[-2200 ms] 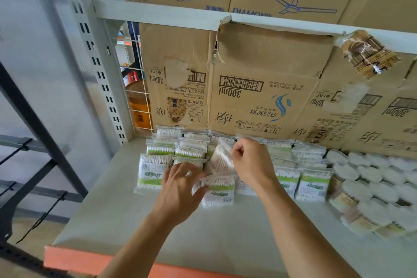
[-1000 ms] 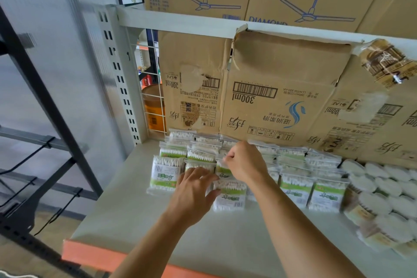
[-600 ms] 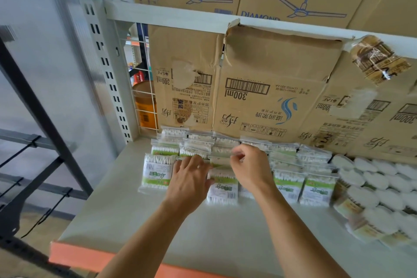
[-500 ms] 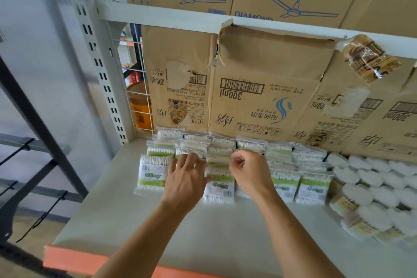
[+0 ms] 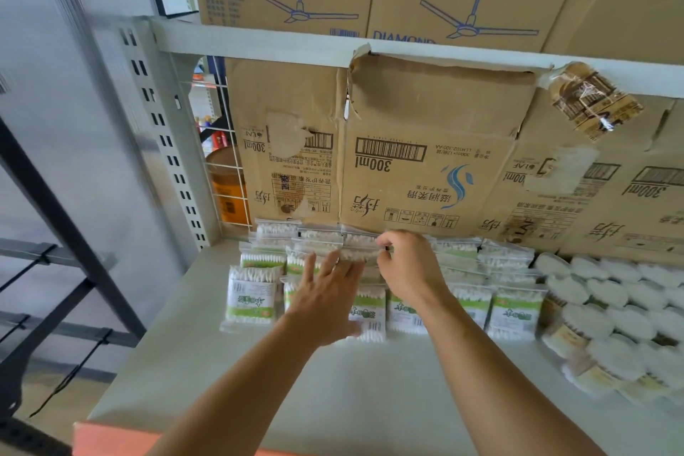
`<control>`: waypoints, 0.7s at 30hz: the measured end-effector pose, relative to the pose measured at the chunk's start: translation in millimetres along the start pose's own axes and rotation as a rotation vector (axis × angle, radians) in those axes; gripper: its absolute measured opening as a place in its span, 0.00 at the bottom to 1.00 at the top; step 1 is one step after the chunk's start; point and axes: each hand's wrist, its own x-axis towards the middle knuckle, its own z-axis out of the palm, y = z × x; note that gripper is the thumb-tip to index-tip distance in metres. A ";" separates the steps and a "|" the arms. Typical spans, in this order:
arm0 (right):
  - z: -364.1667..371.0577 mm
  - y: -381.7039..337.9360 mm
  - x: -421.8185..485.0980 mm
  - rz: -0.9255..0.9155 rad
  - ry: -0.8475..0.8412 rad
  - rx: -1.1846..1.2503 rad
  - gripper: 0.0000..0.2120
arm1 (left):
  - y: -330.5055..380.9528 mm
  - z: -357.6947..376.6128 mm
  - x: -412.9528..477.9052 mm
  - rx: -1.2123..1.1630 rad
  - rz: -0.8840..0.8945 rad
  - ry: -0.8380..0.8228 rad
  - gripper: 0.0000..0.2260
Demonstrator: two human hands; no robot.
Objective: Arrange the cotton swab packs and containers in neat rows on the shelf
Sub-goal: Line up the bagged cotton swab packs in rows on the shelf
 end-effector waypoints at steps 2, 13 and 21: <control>3.5 3.3 5.5 0.005 -0.030 -0.036 0.12 | -1.2 1.3 -6.0 0.000 0.028 0.066 0.33; 29.2 6.8 20.1 0.022 -0.122 -0.194 0.12 | -9.1 6.0 -27.5 -0.115 0.064 0.206 0.28; 25.0 1.1 18.3 -0.009 -0.183 -0.194 0.10 | -7.4 8.1 -21.5 -0.105 0.021 0.229 0.28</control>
